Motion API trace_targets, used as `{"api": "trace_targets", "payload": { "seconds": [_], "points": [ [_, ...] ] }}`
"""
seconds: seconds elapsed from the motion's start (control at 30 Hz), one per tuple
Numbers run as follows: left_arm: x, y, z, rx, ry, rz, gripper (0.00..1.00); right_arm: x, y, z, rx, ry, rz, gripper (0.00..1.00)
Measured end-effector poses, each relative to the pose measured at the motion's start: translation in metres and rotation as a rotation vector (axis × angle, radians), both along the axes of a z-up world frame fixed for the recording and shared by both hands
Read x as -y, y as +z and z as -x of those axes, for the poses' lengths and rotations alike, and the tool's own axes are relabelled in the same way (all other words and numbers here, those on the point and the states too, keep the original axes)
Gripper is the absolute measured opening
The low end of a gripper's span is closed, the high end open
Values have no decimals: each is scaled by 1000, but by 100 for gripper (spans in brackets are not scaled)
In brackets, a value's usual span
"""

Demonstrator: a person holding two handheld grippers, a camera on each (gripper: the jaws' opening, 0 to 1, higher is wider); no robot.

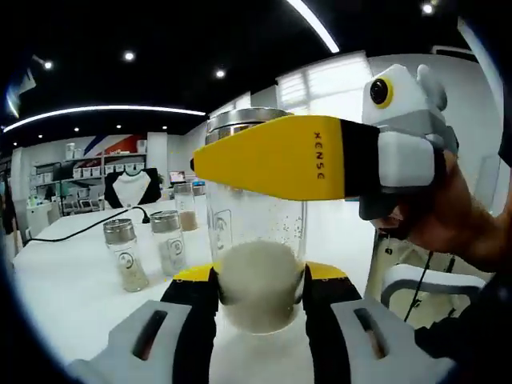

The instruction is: Rotate the seasoning bottle until the label or dispensing opening points toward the visible target arrow and the bottle remains upright within the marked orientation range

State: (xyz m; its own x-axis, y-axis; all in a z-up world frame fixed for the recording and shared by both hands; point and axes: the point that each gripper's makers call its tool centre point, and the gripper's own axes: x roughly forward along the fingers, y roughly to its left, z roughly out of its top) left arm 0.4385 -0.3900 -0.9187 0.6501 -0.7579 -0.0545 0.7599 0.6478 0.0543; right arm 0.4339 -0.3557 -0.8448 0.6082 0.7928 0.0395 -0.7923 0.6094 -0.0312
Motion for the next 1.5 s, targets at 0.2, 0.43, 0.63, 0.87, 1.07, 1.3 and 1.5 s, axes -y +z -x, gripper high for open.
{"api": "trace_targets", "payload": {
  "seconds": [0.2,0.43,0.63,0.87,1.07,1.3,1.5],
  "points": [
    [4,8,17,29,-156,8,43,-2,7,15,34,101,13,39],
    [1,10,39,6,-320,13,44,-9,8,36,17,265,-14,39],
    [0,6,44,-15,-344,-6,44,-19,4,45,37,320,-20,39],
    [0,-5,21,-16,-185,-60,44,-25,-10,29,139,195,157,39],
    [-7,-9,5,-15,-71,-76,44,-24,-14,18,154,136,187,38],
    [-20,-12,-11,-6,70,-91,43,-10,-12,-4,95,-17,85,38],
    [-24,-15,-18,-17,178,-104,43,-18,-16,-7,122,-78,90,39]
  ]
}}
